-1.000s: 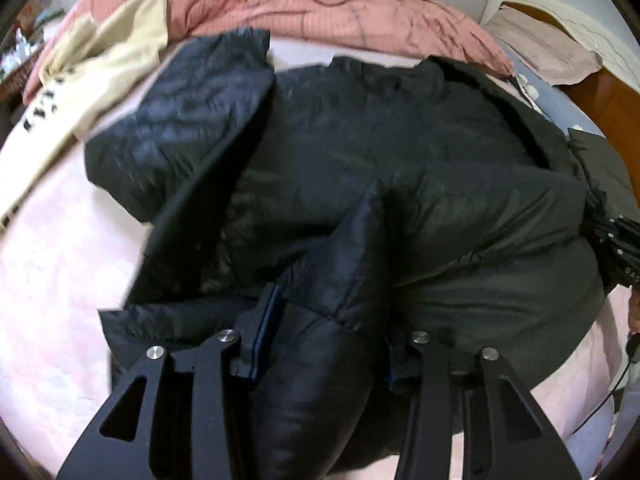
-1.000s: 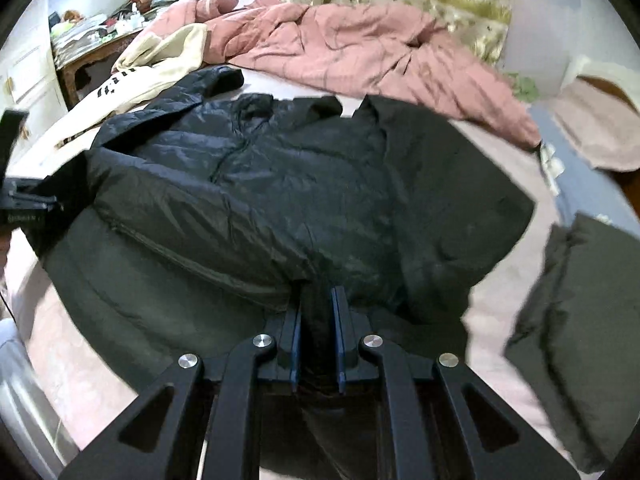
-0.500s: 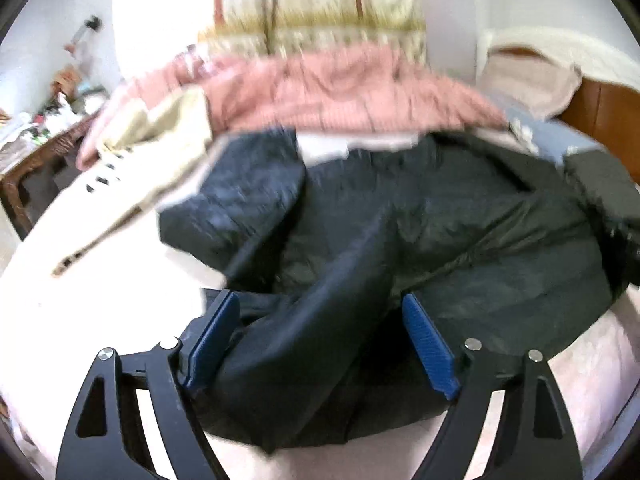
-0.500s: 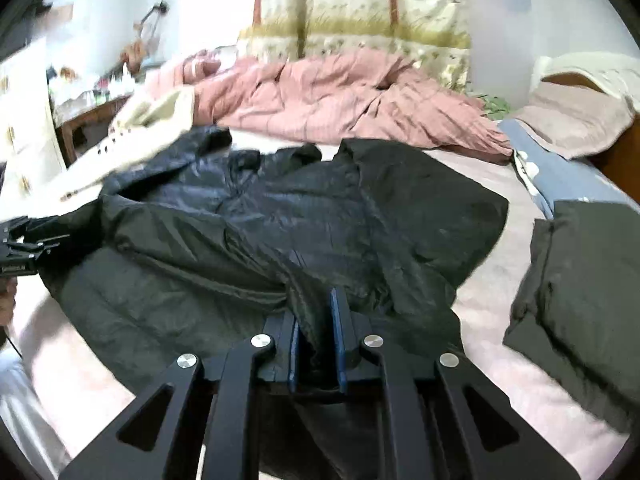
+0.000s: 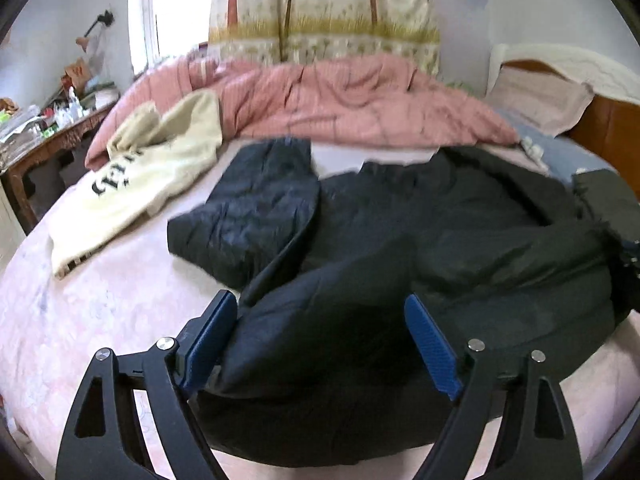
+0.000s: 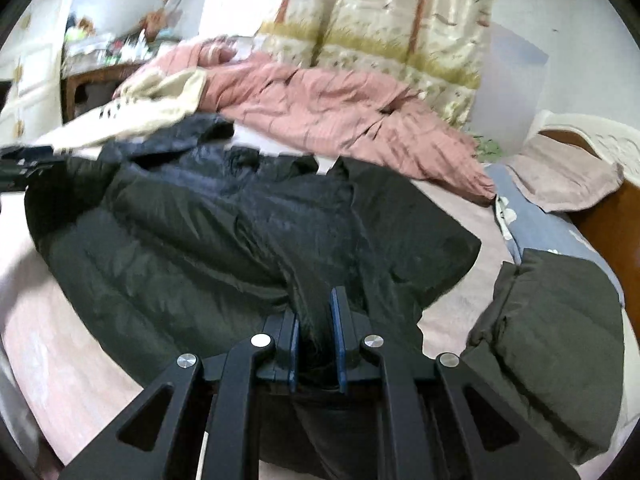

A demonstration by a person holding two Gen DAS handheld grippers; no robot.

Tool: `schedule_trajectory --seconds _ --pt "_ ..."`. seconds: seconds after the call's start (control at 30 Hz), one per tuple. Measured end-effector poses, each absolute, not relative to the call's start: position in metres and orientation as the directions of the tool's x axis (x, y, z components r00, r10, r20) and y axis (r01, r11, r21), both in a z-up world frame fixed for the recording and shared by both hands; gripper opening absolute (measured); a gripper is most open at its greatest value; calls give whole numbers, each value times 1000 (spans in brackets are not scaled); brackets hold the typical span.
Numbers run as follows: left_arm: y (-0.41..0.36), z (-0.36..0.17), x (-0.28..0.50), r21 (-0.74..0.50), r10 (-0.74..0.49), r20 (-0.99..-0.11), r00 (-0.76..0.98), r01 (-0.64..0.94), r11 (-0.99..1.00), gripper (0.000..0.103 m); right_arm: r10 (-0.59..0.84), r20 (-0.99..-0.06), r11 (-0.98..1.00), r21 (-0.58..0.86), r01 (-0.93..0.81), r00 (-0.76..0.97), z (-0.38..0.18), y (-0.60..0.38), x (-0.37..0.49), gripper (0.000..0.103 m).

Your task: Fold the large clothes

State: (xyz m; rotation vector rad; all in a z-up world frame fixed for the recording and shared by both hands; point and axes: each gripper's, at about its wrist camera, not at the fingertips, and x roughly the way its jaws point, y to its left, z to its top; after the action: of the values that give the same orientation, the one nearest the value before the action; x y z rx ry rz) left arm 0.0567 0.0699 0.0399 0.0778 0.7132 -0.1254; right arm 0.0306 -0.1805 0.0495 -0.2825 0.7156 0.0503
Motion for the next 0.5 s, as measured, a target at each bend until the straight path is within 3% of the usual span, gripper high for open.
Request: schedule_trajectory --seconds 0.1,0.13,0.17,0.2,0.3,0.5 --pt "76 19 72 68 -52 -727 684 147 987 92 -27 -752 913 -288 -291 659 41 -176 41 13" --pt "77 11 76 76 -45 -752 658 153 985 67 -16 -788 889 -293 -352 615 38 -175 44 13" --pt "80 6 79 62 -59 -771 634 167 984 48 -13 -821 864 -297 -408 570 36 -176 48 13" --pt "84 2 81 15 -102 -784 612 183 983 20 8 -841 857 -273 -436 542 40 -179 52 13" --pt "90 6 70 -10 -122 -761 637 177 984 11 85 -872 879 -163 -449 483 56 -190 59 13" --pt "95 13 50 19 -86 -739 669 148 989 10 225 -839 899 -17 -438 496 76 -212 48 13"
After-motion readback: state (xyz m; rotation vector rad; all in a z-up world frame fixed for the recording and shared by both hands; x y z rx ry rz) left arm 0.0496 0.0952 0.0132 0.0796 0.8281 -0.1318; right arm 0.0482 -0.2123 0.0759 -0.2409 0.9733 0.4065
